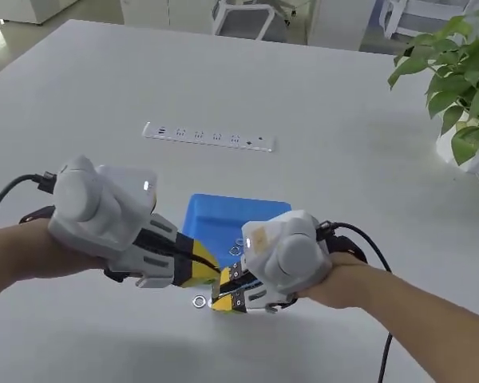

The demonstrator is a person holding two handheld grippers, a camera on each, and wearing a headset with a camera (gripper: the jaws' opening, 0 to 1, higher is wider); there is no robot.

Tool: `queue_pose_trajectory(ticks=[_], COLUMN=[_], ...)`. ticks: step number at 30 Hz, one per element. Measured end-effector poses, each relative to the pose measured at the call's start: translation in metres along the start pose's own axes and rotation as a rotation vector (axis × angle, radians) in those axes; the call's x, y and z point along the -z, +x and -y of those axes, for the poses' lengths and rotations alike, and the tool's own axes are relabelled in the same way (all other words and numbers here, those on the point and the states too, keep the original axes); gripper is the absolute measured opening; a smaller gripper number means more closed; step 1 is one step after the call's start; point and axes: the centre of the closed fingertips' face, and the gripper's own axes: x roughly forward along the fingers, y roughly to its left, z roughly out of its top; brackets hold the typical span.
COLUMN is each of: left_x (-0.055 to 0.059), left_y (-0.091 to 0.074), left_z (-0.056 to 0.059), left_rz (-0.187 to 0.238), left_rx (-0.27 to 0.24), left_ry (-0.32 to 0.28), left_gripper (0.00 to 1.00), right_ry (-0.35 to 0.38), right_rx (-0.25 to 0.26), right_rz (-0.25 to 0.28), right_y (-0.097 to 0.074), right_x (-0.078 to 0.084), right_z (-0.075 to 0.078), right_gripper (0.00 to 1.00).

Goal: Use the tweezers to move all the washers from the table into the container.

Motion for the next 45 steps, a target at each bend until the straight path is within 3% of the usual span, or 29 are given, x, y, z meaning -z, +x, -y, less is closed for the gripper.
queue_pose_trajectory(ticks=[16,23,32,40,42,45], left_x=[0.002,0.006,0.010,0.016,0.018,0.019], left_y=[0.000,-0.006,-0.016,-0.022,-0.023,-0.024], left_z=[0.000,-0.003,-0.002,-0.004,-0.003,0.001], left_rz=[-0.023,-0.036,-0.022,0.011,0.014,0.020], left_rx=[-0.018,-0.041,-0.064,-0.117,-0.133,-0.142], left_ry=[0.019,0.015,-0.019,-0.083,-0.131,-0.123], left_gripper=[0.05,0.13,0.32,0.59,0.66,0.75], right_ry=[0.038,0.034,0.039,0.032,0.033,0.030], right_rx=[0.004,0.004,0.015,0.027,0.038,0.041], right_rz=[-0.009,-0.015,-0.003,0.004,0.004,0.002], right_y=[0.000,0.000,-0.005,-0.018,-0.022,-0.027], right_x=[0.000,0.000,-0.006,-0.018,-0.020,-0.023], right_z=[0.002,0.001,0.004,0.005,0.007,0.008], right_gripper=[0.08,0.08,0.08,0.08,0.08,0.08])
